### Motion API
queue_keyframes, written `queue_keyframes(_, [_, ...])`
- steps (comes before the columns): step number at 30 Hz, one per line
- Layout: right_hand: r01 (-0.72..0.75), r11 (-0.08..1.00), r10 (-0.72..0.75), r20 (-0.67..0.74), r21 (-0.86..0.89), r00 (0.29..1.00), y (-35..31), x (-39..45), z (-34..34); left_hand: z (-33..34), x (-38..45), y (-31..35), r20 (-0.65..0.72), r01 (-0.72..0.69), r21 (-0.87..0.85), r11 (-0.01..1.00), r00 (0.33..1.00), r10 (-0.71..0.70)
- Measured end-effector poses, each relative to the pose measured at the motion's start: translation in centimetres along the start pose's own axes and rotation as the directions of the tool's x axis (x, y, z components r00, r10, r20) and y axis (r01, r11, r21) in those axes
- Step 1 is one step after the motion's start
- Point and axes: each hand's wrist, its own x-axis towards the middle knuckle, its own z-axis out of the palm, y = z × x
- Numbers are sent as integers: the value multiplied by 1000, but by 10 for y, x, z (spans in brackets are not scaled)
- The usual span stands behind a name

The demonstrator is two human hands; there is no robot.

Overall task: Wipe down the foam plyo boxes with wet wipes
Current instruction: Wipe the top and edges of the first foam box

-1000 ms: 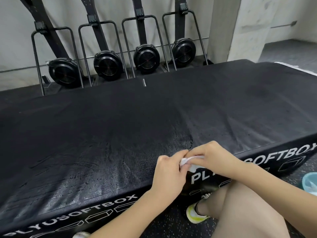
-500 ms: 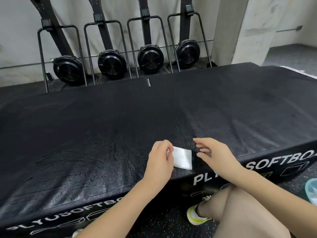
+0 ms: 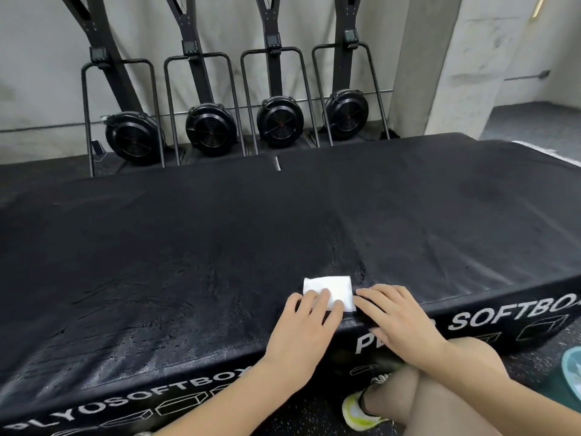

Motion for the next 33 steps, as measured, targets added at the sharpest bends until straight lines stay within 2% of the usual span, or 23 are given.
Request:
queue_keyframes(7, [-11, 997, 25, -185, 74, 983, 18, 40, -37, -56, 16, -32, -257, -50, -38, 998, 966, 39])
queue_keyframes(12, [29, 999, -13, -327, 43, 945, 26, 69, -68, -100, 21, -55, -351, -43, -5, 999, 936, 39])
queue_keyframes(17, [119, 993, -100, -400, 23, 911, -14, 105, -81, -120, -20, -95, -452, -38, 33, 999, 890, 49])
queue_keyframes(22, [163, 982, -114, -390, 95, 914, -92, 112, -45, -81, -96, -124, -289, -34, 10, 999, 957, 35])
queue_keyframes(24, [154, 979, -109, -293, 136, 950, -123, 105, -24, -52, -121, -131, -163, -32, 7, 999, 986, 32])
queue_keyframes(27, [116, 983, -107, -69, 140, 992, -151, 85, 3, -15, -145, -127, 8, -55, 64, 996, 998, 55])
queue_keyframes(28, [115, 981, -108, -48, 156, 993, -153, 77, 8, -9, -148, -123, 3, -58, 41, 998, 998, 58])
queue_keyframes(30, [119, 964, -102, -81, 240, 992, -147, 67, 11, -6, -145, -114, -97, -19, -79, 997, 995, 12])
queue_keyframes(31, [117, 951, -89, -108, 286, 990, -141, 65, 9, -9, -137, -112, -143, 15, -147, 989, 989, -37])
queue_keyframes(33, [88, 933, -28, -172, 350, 985, -124, 68, 5, -18, -116, -111, -149, 110, -267, 957, 977, -154])
